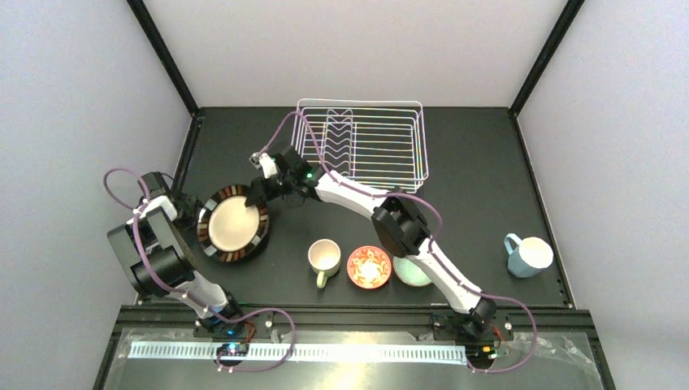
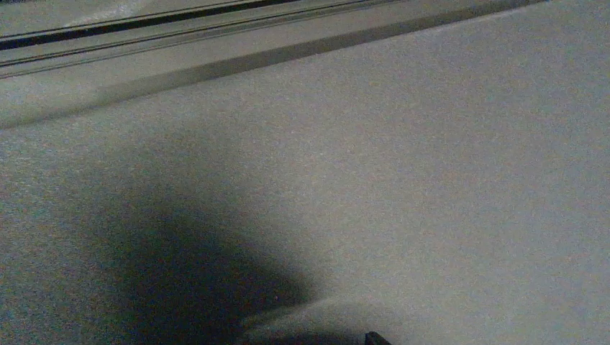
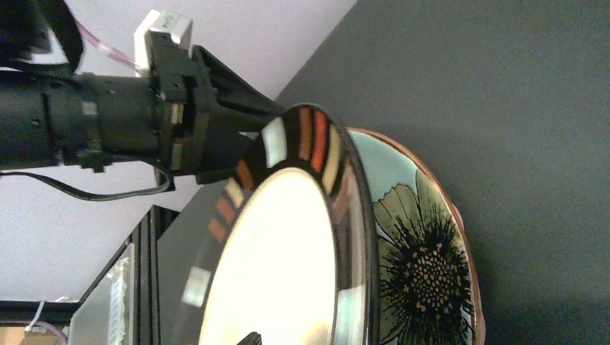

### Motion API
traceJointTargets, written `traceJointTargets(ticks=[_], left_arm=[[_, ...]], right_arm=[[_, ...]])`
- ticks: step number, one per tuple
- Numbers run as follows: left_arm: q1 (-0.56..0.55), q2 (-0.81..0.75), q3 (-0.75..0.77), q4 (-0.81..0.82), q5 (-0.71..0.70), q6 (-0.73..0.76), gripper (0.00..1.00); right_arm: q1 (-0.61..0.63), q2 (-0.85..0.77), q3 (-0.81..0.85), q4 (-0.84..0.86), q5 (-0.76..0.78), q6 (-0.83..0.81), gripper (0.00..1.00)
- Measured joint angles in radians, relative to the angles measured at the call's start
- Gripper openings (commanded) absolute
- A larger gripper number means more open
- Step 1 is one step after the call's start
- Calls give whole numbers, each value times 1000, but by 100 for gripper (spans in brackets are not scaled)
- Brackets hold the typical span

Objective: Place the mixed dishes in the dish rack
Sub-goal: Grab the plate from the plate.

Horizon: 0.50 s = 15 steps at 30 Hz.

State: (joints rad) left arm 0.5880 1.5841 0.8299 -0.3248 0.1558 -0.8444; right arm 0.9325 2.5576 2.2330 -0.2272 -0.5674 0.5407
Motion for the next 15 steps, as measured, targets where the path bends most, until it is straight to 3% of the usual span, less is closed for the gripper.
traceJointTargets(ticks=[11,15], left_arm=[[0,10,0,0,31,11,92],[0,18,0,2,37,13,92]], right_arm=[[20,65,39,-21,0,16,70],[28,74,75,-23,-1,19,64]])
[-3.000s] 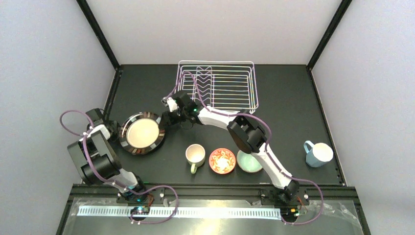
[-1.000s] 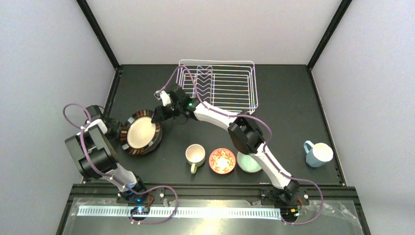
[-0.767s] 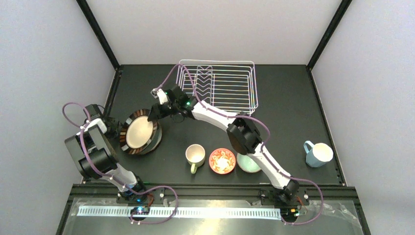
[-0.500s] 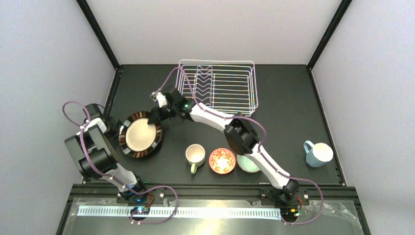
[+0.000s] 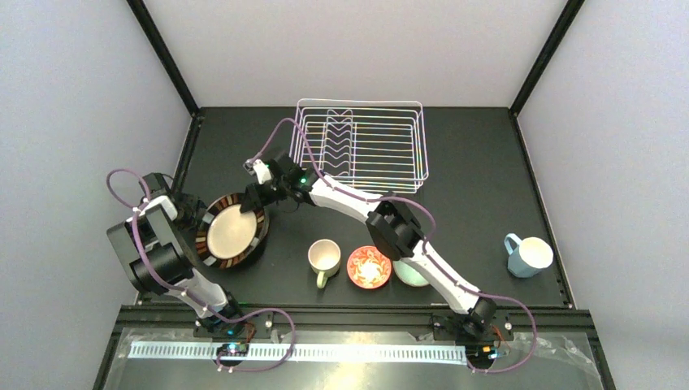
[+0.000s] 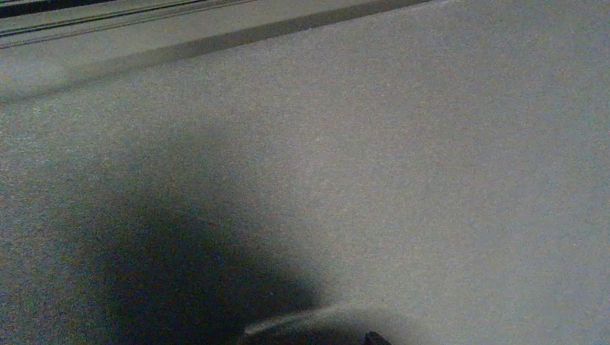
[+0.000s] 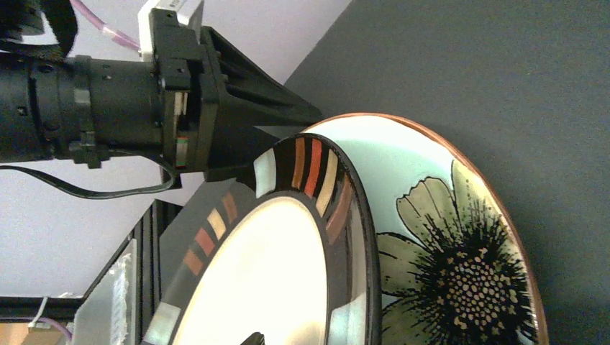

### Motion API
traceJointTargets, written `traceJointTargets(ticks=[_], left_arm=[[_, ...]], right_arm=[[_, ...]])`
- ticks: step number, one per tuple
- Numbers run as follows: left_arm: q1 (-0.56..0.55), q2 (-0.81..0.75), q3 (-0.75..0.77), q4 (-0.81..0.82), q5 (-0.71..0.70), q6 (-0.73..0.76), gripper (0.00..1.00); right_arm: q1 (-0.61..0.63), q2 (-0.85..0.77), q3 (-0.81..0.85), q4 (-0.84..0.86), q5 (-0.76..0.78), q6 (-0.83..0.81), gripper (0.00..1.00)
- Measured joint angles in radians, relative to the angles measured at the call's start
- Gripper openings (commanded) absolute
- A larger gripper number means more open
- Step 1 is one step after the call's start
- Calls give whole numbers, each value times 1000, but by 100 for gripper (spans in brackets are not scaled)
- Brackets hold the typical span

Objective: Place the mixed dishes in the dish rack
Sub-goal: Grab the plate from the plate.

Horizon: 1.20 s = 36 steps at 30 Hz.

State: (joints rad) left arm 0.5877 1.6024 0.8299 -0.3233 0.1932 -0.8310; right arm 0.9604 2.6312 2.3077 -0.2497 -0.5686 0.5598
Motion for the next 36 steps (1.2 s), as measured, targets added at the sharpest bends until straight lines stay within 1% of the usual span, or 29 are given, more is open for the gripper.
traceJointTargets(ticks=[3,4,8,9,11,13,27,36], left_arm=[[0,6,0,2,4,2,92],[0,10,0,3,5,2,92],[0,12,0,8,6,2,92],[0,13,0,12,6,3,92],[0,15,0,18,8,3,92],[0,15,0,22,10,4,92],[0,13,15,-4,19,-5,93],[0,-96,65,-64,74,-49,93]], right_arm=[[3,0,5,1,-3,0,54],[3,1,5,1,-3,1,49],[3,5,5,-4,0,1,21],[3,6,5,-9,5,10,12],[1,7,8,-6,-4,24,1],[-1,7,24,-5,-18,44,0],[48,7,35,-70,-35,-43,0],[37,2,60,-125,-22,-76,0]])
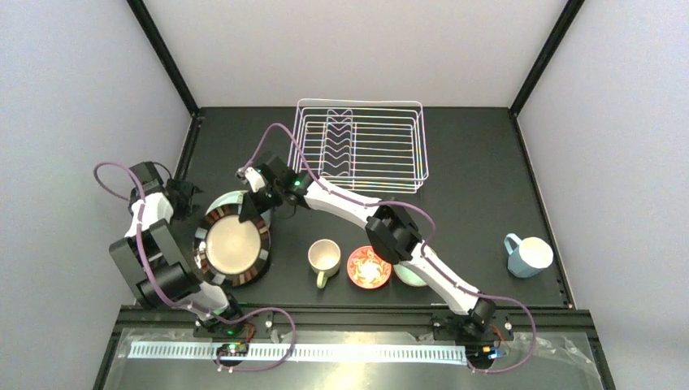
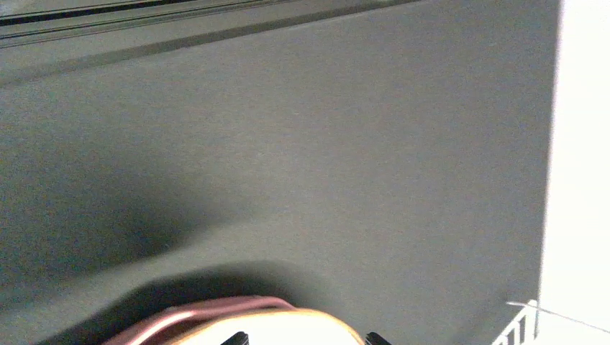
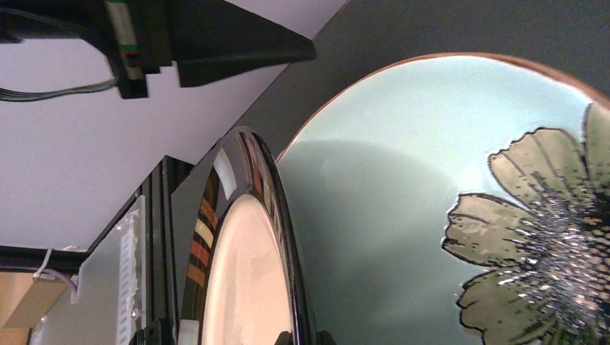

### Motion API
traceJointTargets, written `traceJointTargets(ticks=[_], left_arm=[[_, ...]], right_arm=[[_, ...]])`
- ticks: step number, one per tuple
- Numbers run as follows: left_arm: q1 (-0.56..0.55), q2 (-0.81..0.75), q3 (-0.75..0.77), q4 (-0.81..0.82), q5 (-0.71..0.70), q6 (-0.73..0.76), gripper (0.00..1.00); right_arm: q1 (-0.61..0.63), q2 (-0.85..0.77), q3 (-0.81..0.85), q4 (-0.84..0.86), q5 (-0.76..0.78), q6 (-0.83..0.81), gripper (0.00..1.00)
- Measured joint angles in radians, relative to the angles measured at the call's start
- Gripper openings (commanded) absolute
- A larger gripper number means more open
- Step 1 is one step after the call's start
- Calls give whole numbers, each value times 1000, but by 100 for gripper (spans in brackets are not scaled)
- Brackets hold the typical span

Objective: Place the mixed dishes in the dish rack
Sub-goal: Grab the plate from the plate, then pass from the right arm to the left

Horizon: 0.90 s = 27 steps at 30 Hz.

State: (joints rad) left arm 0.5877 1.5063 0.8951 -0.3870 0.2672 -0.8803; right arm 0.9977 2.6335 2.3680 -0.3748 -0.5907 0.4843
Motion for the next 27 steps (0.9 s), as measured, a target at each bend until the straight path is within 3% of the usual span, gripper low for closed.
traceJointTargets(ticks=[17,27], left_arm=[[7,-222,-10,-28,122,-98,95],[8,-269,-66,37,243,-174,99]], right_arm=[[-83,-182,1,-108,134,-89,0],[-84,-290,1,-155,169,-127,0]])
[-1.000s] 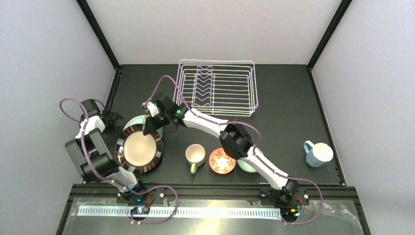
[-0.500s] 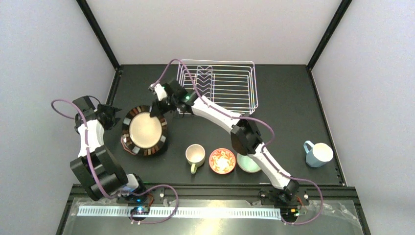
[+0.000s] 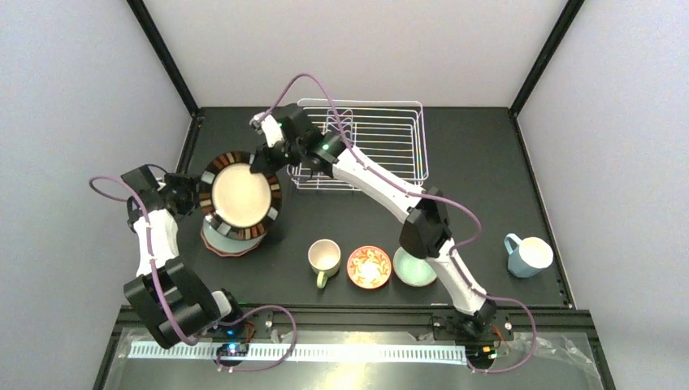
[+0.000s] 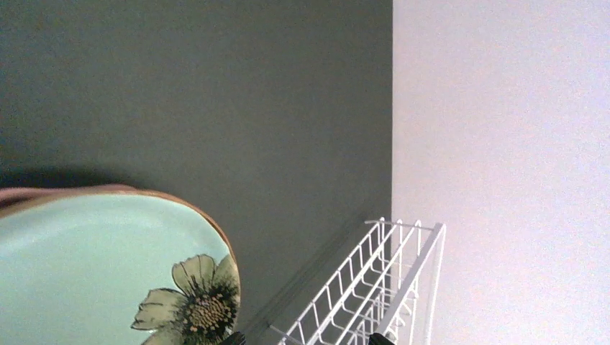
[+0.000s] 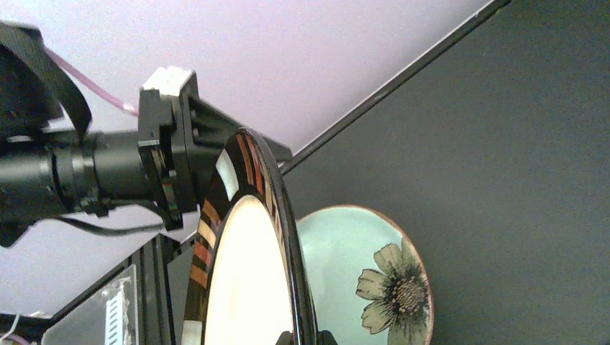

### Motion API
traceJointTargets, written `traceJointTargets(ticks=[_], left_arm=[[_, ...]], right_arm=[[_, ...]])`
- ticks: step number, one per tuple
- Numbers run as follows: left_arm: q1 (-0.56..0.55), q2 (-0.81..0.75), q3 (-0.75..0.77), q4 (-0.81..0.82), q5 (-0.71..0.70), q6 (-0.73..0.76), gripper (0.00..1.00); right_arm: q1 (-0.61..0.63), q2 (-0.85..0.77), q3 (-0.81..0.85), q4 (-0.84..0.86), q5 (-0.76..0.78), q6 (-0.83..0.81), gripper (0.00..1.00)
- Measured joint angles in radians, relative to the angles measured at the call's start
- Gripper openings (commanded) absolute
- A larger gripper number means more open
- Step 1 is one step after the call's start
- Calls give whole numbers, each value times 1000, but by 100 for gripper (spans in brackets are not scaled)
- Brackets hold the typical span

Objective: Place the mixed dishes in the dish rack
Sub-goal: Pass from the right arm to the left

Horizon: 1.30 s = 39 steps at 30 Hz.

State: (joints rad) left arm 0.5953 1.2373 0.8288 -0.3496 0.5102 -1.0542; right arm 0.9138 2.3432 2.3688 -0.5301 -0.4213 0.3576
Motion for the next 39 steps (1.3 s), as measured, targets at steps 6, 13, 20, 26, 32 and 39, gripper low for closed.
traceJointTargets(ticks=[6,13,20,26,32,39], left_arm=[[0,-40,-42,72,83,-69,99],[-34,-87,-42,146,116,-153,99],[-192,-112,48,201,33,-267,99],[-285,-31,310,228,-13,-264,99],[-338,61,425,245,7,-238,99],[-383,220,531,227,107,-156,99]], right_arm=[[-60,-72,-13,-14,25,-1,0],[-188,-178,-116,-2,68,0,0],[-293,-202,-150,-1,79,0,0],[-367,-220,-154,-1,64,13,0],[-427,-248,-159,24,26,50,0],[-456,-262,-171,96,-42,130,0]])
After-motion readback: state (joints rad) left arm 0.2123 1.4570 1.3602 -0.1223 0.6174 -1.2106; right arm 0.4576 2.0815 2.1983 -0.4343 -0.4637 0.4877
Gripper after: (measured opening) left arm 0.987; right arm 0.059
